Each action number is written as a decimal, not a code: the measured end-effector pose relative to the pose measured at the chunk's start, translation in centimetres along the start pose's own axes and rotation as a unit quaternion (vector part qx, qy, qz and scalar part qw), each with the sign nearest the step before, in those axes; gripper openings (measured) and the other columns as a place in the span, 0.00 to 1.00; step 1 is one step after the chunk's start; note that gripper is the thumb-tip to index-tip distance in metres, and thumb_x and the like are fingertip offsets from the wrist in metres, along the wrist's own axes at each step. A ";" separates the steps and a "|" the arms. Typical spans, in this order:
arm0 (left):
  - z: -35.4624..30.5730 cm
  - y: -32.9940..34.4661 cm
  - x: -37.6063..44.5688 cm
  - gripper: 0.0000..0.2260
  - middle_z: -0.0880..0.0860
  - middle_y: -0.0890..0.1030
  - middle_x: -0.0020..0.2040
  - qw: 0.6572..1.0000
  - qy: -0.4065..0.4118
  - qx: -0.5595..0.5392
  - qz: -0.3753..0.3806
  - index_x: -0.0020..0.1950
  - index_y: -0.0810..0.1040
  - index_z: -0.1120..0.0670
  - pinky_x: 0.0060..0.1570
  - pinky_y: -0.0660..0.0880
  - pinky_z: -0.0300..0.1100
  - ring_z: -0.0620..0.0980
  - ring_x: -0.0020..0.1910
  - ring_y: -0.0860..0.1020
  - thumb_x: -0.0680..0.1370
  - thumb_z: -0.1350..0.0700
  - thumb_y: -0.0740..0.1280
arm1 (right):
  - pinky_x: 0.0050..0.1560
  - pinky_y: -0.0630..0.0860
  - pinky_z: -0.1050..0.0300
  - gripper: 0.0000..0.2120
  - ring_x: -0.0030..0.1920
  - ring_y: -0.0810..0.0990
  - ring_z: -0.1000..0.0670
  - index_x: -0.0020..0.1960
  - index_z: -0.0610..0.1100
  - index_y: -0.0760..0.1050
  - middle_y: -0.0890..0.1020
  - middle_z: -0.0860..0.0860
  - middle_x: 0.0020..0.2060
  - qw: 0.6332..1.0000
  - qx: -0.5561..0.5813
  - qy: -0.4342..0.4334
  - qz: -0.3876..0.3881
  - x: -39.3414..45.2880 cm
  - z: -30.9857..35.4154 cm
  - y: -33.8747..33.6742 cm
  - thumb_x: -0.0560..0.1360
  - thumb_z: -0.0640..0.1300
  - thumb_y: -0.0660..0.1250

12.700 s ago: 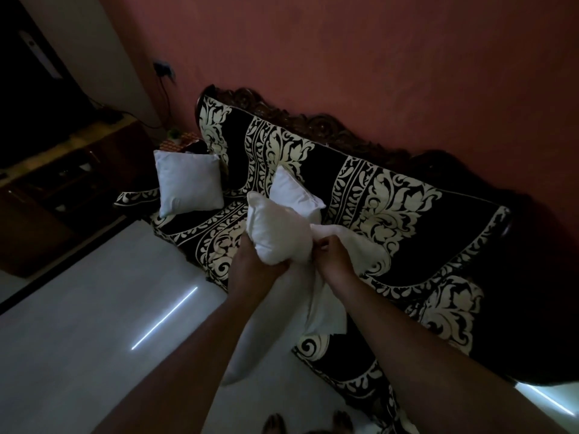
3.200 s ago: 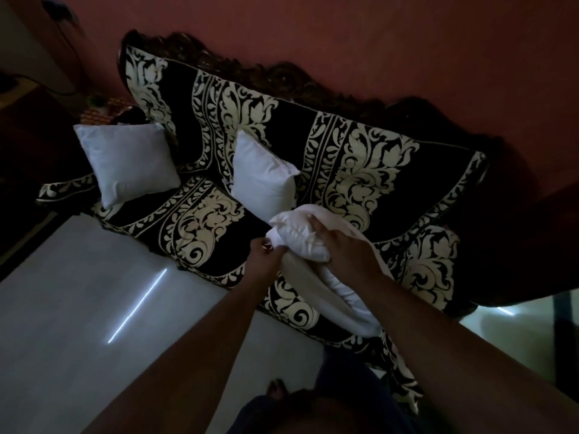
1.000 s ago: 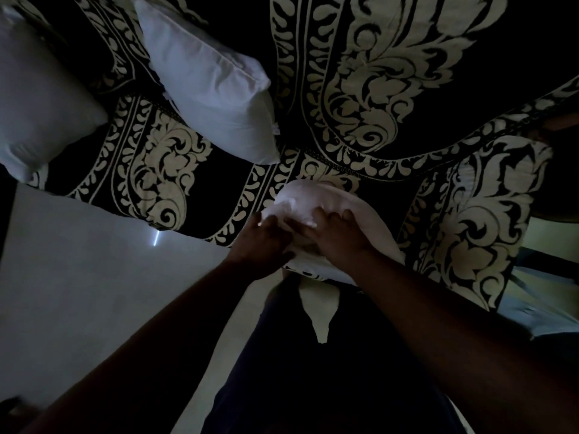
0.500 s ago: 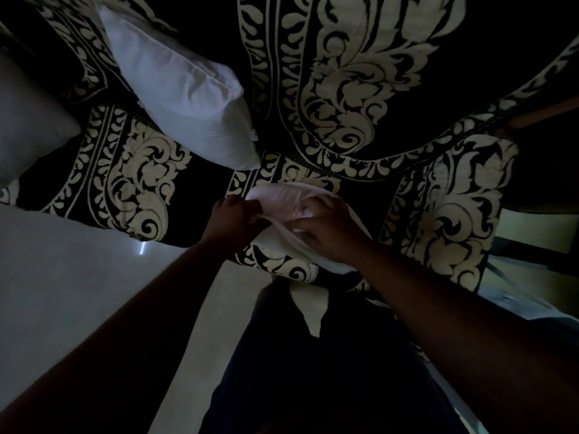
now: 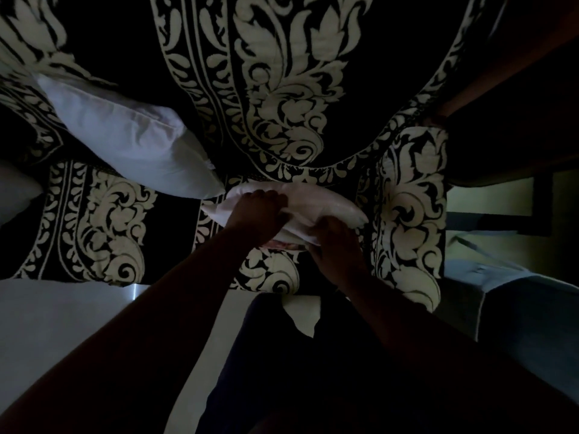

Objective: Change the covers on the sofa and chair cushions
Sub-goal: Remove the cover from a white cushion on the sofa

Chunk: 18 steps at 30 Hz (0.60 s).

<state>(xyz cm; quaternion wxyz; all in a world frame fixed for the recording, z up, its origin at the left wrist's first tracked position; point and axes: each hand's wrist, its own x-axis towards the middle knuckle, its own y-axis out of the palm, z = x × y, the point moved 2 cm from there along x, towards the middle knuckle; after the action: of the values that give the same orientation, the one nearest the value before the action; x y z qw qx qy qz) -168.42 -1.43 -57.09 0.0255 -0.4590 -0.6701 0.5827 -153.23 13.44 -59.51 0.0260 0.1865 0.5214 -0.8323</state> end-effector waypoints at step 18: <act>-2.9 0.4 0.6 0.33 0.52 0.66 0.76 0.957 -0.056 0.237 0.160 0.78 0.60 0.46 0.74 0.52 0.67 0.58 0.75 0.63 0.78 0.32 0.60 | 0.69 0.68 0.42 0.33 0.70 0.72 0.44 0.72 0.56 0.72 0.76 0.51 0.69 0.968 0.044 -0.018 0.245 0.7 -5.4 -2.5 0.72 0.71 0.59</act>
<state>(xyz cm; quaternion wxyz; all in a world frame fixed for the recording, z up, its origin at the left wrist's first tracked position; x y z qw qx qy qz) -166.90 1.11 -56.82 0.0028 -0.5078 -0.4311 0.7458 -152.94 19.48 -59.68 0.2308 0.2944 0.4222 -0.8257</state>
